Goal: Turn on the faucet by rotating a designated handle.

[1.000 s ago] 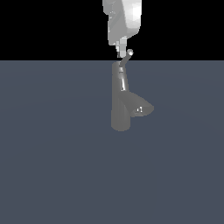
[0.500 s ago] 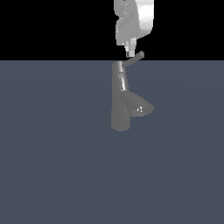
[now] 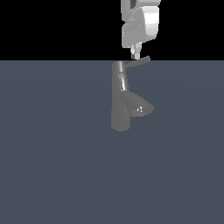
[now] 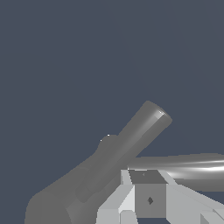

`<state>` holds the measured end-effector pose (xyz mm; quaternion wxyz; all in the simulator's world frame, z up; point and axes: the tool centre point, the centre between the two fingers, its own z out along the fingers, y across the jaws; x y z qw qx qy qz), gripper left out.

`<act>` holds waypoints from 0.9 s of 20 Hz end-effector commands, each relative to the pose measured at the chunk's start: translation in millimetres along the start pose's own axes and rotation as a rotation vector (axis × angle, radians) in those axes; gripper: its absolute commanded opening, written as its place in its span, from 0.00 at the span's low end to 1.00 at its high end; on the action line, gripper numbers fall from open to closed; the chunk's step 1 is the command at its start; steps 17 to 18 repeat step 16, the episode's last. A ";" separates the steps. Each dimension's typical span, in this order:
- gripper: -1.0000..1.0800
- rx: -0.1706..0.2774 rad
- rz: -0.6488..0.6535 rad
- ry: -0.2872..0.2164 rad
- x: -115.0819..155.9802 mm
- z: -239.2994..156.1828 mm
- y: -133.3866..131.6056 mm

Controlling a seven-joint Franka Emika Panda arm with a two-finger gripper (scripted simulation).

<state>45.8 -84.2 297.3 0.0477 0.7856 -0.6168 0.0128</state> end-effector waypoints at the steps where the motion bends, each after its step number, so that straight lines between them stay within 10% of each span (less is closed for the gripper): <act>1: 0.00 -0.008 0.017 -0.001 17.0 9.9 -2.0; 18: 0.00 -0.013 0.035 0.000 59.9 27.0 -24.8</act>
